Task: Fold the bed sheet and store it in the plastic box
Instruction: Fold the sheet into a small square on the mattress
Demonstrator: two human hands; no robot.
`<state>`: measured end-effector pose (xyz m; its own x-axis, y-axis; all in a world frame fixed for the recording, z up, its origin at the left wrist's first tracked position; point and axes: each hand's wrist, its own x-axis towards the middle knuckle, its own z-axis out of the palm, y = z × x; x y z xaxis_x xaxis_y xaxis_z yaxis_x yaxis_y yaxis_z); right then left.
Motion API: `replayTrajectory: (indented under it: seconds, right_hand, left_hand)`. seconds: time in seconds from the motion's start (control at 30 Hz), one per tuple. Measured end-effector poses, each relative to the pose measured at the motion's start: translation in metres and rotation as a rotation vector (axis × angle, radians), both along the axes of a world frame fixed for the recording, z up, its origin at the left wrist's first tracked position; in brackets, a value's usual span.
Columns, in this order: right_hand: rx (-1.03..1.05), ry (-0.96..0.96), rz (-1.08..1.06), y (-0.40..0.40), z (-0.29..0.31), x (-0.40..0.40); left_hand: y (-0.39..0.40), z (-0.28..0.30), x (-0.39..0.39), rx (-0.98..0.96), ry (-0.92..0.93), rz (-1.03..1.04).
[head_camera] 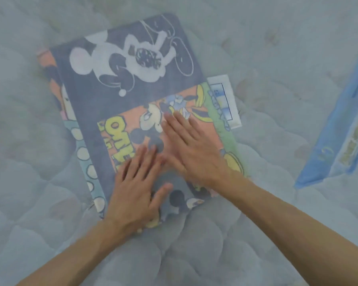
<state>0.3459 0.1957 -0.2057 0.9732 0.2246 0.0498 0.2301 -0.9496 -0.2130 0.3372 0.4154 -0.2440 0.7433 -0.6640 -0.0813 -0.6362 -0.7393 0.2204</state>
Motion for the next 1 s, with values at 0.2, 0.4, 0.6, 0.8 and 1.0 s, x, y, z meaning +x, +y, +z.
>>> replayTrajectory:
  seconds: [0.2, 0.4, 0.6, 0.8, 1.0]
  right_hand:
    - [-0.104, 0.226, -0.281, -0.073, -0.038, 0.064]
    - [-0.076, 0.348, -0.415, -0.116, -0.019, 0.085]
    - [0.375, 0.360, -0.404, -0.105, 0.022, 0.282]
    - [0.266, 0.779, -0.255, -0.103, 0.041, 0.382]
    - [0.079, 0.835, -0.134, -0.110, 0.044, 0.388]
  left_hand:
    - [-0.004, -0.020, 0.128, 0.128, -0.039, 0.382]
    - [-0.019, -0.007, 0.173, 0.077, -0.012, 0.655]
    - [0.001, 0.017, 0.322, -0.068, 0.078, 0.738]
    - [0.052, 0.044, 0.391, 0.104, 0.324, 0.453]
    - [0.066, 0.049, 0.399, 0.119, 0.380, 0.307]
